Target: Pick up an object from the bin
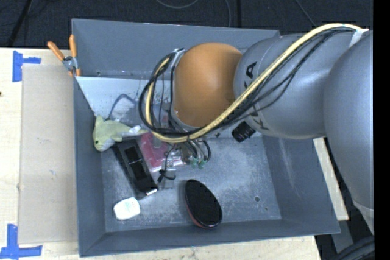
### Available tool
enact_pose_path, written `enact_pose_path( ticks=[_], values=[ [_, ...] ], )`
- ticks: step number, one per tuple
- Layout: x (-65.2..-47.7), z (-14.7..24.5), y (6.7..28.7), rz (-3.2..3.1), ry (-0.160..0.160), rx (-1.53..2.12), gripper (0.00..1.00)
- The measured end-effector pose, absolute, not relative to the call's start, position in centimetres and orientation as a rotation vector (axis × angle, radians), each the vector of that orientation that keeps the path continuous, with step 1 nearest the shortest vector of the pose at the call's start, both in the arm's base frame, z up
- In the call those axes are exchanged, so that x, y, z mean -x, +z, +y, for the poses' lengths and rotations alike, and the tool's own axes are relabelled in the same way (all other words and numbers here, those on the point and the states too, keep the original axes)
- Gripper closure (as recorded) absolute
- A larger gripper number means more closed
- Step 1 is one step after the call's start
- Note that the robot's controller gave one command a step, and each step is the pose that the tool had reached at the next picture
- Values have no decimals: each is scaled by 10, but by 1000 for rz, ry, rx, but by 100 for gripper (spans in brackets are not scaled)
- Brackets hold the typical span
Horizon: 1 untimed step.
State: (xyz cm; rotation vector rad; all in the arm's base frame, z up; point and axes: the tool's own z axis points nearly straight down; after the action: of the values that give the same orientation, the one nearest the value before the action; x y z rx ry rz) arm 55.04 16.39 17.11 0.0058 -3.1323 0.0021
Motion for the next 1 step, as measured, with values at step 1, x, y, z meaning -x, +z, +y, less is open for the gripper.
enact_pose_path(
  ticks=[1],
  values=[
    [-552,163,176,-3139,0,0,0]
  ],
)
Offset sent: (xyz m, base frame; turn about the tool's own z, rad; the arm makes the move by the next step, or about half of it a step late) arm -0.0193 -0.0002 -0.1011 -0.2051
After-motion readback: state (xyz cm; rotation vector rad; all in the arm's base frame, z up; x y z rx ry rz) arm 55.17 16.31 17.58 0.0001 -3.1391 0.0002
